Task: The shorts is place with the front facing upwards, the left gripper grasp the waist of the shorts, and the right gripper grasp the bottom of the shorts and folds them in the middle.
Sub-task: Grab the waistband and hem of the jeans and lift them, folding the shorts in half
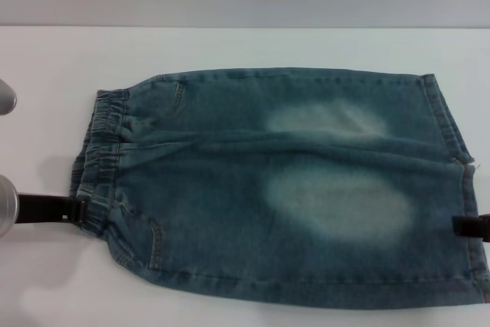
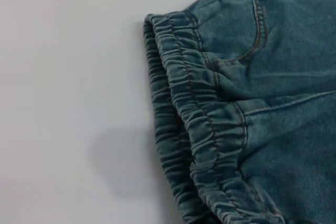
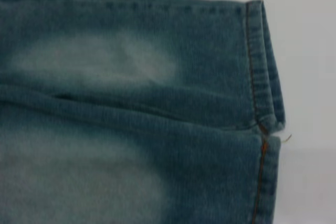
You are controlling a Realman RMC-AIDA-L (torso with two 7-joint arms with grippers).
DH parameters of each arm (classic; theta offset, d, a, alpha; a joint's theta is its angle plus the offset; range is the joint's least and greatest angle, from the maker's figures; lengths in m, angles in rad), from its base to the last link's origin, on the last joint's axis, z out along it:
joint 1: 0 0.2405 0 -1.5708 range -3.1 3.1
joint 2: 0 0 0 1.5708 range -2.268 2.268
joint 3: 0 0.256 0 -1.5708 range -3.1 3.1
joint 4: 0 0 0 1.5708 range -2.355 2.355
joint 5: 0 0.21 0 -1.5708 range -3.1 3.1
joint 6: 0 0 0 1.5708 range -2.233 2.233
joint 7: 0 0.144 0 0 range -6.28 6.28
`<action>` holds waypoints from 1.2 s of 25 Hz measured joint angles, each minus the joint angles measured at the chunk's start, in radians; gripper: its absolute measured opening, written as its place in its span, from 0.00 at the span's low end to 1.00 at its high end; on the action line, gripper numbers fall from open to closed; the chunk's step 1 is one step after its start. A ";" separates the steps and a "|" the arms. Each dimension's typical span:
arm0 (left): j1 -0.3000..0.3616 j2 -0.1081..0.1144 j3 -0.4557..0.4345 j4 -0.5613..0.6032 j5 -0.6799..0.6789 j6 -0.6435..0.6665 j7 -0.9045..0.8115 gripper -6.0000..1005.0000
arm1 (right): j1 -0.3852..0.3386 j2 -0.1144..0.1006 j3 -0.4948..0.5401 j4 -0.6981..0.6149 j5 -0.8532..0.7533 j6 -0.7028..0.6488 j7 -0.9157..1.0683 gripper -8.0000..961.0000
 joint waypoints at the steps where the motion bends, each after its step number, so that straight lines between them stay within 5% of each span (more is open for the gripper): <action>1: 0.000 0.000 0.000 0.000 0.000 0.000 0.000 0.03 | 0.000 0.000 -0.002 -0.003 0.000 0.000 0.002 0.76; 30: -0.011 0.002 0.001 0.022 0.002 -0.008 0.011 0.03 | -0.016 0.001 -0.139 -0.065 -0.086 0.007 0.089 0.76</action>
